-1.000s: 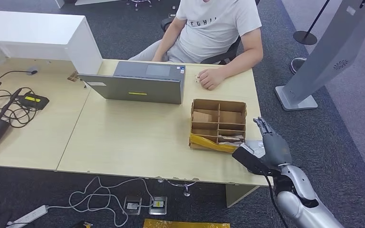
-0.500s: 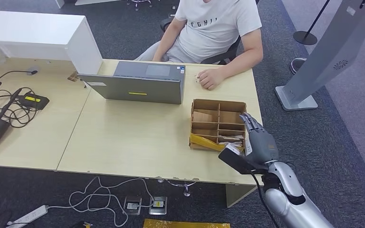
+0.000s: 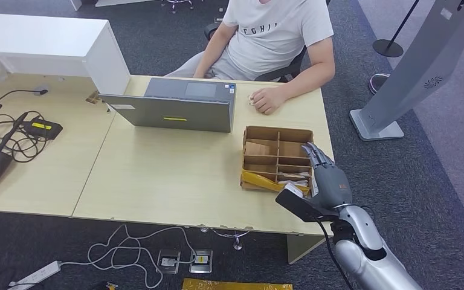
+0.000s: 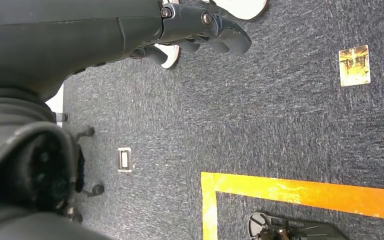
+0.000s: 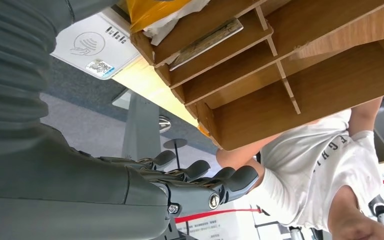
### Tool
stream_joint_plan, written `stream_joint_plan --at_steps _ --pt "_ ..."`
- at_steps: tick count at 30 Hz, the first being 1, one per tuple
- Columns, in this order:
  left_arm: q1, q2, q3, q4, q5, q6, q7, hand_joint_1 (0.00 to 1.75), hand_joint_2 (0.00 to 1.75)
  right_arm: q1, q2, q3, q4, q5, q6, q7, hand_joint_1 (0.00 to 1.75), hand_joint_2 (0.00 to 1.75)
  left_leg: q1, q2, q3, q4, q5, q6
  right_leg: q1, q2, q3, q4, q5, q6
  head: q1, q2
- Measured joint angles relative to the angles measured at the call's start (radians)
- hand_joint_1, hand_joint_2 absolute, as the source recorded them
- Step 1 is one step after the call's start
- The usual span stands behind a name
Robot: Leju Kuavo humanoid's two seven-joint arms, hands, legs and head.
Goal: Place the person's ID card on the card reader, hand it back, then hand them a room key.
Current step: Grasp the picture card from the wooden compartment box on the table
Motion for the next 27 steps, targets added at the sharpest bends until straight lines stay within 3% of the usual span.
stream_joint_plan --at_steps 6,14,27 --pt "0.0 -0.001 0.0 0.0 -0.001 0.0 0.0 0.0 0.0 -0.002 0.002 0.001 0.001 0.021 0.009 -0.009 0.0 1.75 0.0 0.0 0.0 0.0 0.0 0.0 0.0 0.0 0.0 0.0 0.0 0.0 0.0 0.0" --pt "-0.002 -0.002 0.0 0.0 -0.004 0.003 0.001 0.0 0.0 -0.051 0.043 0.026 0.09 0.132 -0.013 -0.096 0.0 1.75 0.0 0.0 0.0 0.0 0.0 0.0 0.0 0.0 0.0 0.0 0.0 0.0 0.0 0.0" --pt "-0.002 -0.001 0.0 0.0 -0.01 0.0 0.001 0.0 0.0 -0.067 0.066 0.056 0.142 0.126 0.022 -0.074 0.0 1.75 0.0 0.0 0.0 0.0 0.0 0.0 0.0 0.001 0.0 0.0 0.0 0.0 0.0 0.0"
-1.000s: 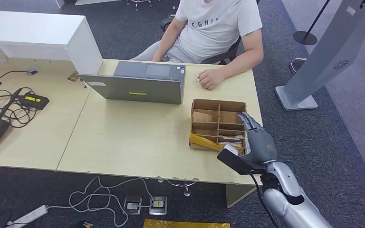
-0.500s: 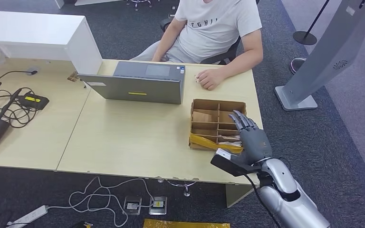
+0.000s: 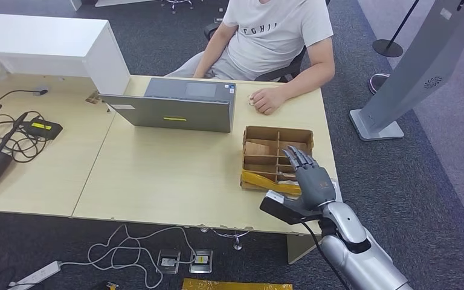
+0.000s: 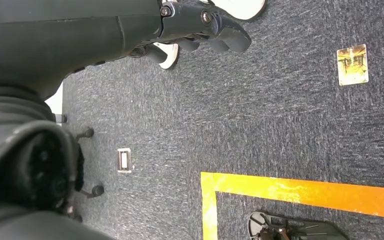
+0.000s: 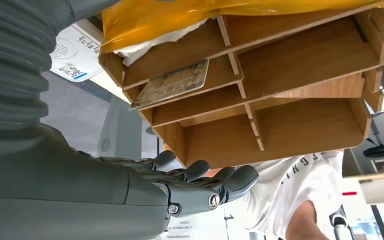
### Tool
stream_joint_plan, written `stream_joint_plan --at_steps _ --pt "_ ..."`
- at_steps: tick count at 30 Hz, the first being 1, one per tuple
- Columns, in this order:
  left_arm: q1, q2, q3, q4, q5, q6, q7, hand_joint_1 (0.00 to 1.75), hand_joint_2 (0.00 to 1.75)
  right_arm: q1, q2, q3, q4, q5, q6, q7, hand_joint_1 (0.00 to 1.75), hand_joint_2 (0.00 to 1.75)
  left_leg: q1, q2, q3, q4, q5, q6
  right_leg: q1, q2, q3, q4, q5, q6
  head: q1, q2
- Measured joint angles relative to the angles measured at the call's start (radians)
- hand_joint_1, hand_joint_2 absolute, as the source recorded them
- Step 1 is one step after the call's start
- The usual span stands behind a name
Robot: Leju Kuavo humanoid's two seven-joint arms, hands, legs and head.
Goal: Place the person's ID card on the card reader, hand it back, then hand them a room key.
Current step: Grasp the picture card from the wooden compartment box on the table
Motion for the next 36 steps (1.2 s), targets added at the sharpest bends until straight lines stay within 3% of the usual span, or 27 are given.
stream_joint_plan --at_steps 36 --pt "0.0 0.0 0.0 0.0 -0.006 0.001 -0.001 0.0 0.0 -0.002 -0.025 -0.017 -0.025 0.111 0.016 0.063 0.0 1.75 0.0 0.0 0.0 0.0 0.0 0.0 0.0 0.001 0.0 0.0 0.0 0.0 0.0 0.0"
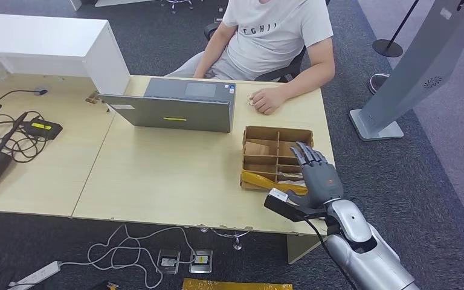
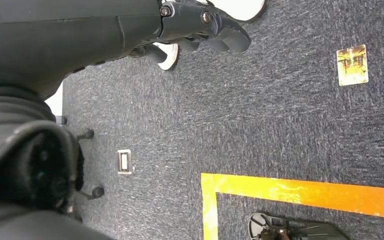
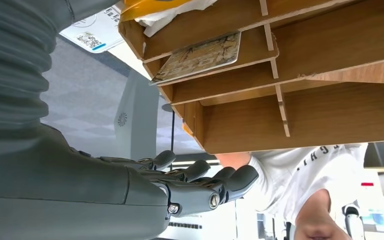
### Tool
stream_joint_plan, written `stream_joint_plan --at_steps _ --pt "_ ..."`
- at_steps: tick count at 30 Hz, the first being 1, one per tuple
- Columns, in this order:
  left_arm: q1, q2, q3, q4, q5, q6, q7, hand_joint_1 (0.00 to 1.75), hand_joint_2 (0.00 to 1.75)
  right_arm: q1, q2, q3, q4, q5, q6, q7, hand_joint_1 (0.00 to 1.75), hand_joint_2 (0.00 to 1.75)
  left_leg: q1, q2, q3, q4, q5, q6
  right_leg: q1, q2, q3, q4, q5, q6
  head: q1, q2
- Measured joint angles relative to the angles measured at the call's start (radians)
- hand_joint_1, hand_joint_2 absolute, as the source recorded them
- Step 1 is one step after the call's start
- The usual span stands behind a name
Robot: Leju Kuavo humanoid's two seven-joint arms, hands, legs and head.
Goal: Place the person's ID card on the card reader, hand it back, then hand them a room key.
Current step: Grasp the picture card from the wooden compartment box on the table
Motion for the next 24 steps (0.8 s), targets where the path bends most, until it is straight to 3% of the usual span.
stream_joint_plan --at_steps 24 --pt "0.0 0.0 0.0 0.0 0.0 -0.006 0.0 0.0 0.0 -0.007 0.001 0.0 -0.003 0.015 0.058 0.016 0.0 1.75 0.0 0.0 0.0 0.0 0.0 0.0 0.0 0.0 0.0 0.0 0.0 0.0 0.0 0.0"
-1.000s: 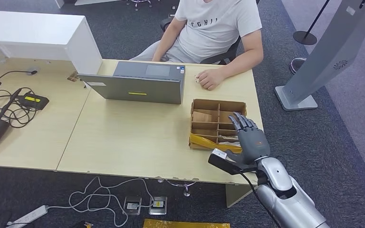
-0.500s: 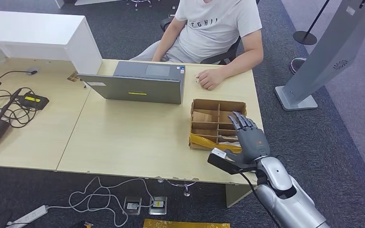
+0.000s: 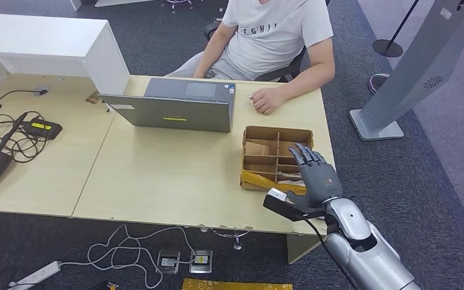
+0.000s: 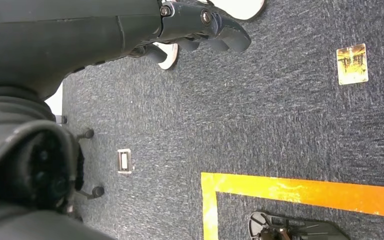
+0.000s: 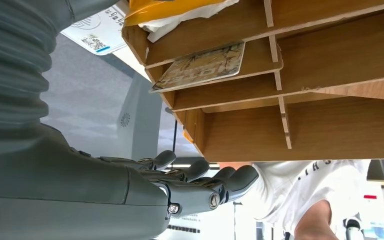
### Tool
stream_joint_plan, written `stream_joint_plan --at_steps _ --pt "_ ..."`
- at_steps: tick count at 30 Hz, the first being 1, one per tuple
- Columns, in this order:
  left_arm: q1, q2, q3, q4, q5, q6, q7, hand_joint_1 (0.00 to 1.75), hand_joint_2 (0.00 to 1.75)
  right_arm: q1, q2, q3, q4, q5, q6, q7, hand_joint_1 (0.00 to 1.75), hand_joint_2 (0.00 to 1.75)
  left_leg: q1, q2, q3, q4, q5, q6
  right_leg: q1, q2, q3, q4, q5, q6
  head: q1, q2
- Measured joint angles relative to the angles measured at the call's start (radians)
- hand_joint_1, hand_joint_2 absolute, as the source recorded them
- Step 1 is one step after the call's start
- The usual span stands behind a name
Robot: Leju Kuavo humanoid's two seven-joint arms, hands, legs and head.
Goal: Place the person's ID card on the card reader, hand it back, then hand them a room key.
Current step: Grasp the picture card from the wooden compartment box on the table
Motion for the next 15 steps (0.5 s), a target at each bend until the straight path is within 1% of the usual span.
stream_joint_plan --at_steps 15 --pt "0.0 0.0 0.0 0.0 -0.002 -0.004 0.0 0.0 0.0 0.0 0.002 0.0 0.0 0.006 0.005 0.005 0.0 1.75 0.0 0.0 0.0 0.0 0.0 0.0 0.0 0.0 0.0 0.0 0.0 0.0 0.0 0.0"
